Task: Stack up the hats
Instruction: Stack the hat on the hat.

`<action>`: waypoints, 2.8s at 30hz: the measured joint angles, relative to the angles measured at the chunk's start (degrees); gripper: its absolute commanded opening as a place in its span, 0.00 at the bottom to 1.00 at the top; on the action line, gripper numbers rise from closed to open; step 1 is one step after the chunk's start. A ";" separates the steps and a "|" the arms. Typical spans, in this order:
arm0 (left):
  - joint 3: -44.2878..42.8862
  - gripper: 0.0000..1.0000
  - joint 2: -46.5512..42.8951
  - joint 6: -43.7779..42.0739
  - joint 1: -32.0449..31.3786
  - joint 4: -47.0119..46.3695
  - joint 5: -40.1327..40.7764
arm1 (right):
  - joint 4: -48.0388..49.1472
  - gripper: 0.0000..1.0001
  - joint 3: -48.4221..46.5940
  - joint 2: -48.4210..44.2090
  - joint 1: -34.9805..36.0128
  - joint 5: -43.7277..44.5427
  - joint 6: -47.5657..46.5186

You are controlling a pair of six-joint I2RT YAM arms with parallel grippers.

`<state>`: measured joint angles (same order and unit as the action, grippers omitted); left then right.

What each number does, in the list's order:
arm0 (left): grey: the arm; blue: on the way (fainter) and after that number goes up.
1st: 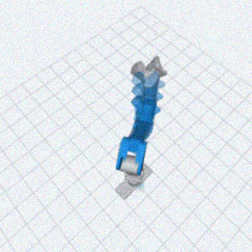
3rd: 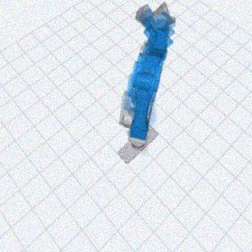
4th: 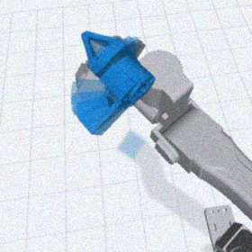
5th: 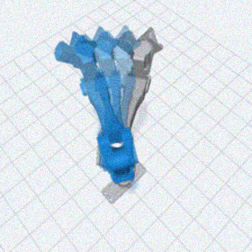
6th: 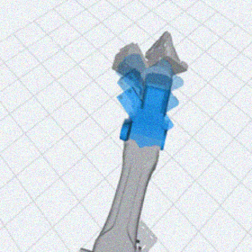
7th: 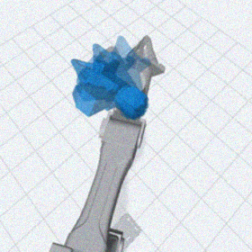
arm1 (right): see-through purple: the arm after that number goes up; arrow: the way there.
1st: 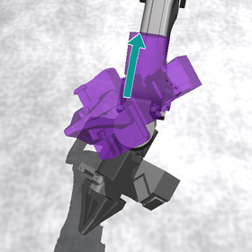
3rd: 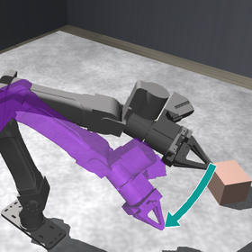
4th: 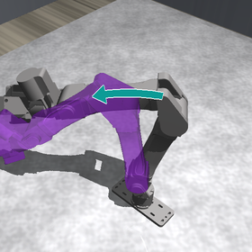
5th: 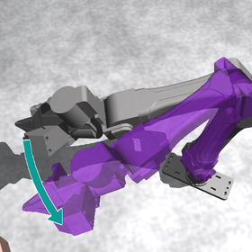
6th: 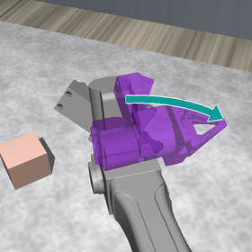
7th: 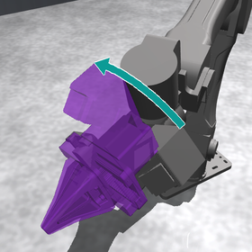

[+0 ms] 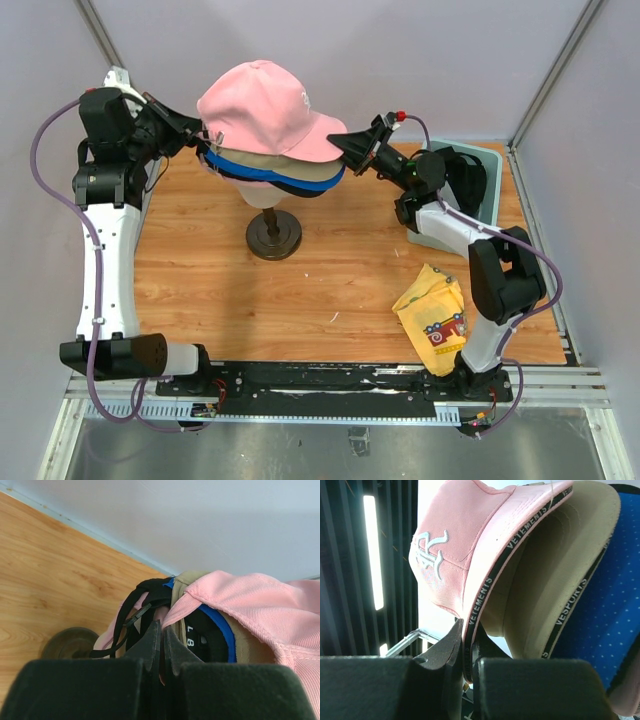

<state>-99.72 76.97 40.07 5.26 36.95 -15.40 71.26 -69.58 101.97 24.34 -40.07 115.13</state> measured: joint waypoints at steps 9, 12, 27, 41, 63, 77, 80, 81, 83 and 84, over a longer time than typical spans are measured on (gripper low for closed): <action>2.82 0.00 -1.27 -0.66 -0.20 -1.99 0.24 | 1.09 0.01 2.40 -0.22 0.04 -0.55 -1.60; 3.06 0.00 -1.27 -0.85 -0.24 -2.40 0.42 | 0.50 0.01 2.89 -0.55 0.09 -0.72 -2.71; 5.62 0.00 -0.92 -4.28 -2.40 -4.83 5.53 | -7.67 0.01 3.91 -3.32 0.15 -2.01 -11.26; 9.49 0.01 -2.54 -5.42 -2.78 -8.44 7.37 | -20.39 0.01 2.21 -6.71 0.20 -3.08 -22.60; 11.34 0.01 -3.98 -4.63 -2.71 -10.43 5.29 | -14.16 0.01 6.03 -5.11 0.13 -3.58 -23.30; 9.86 0.20 -3.48 -3.15 -2.38 -9.66 4.83 | -12.94 0.35 4.24 -4.44 -0.28 -5.64 -16.26; 9.81 0.27 -3.52 -2.54 -2.25 -9.60 5.25 | -15.63 0.38 4.31 -5.49 -0.92 -7.56 -17.46; 9.81 0.29 -3.56 -2.34 -2.10 -9.44 5.35 | -16.57 0.39 4.35 -5.77 -1.09 -8.11 -17.94; 9.81 0.31 -3.74 -1.99 -1.95 -9.07 5.60 | -19.15 0.40 4.55 -6.29 -1.46 -9.29 -19.30; 9.81 0.31 -3.89 -1.64 -1.90 -8.68 5.81 | -20.76 0.41 4.66 -6.49 -1.64 -9.97 -20.04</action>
<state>-89.91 73.08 38.44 3.36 28.27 -9.58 50.50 -64.93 95.48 22.70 -50.04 95.09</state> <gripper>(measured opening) 0.292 0.383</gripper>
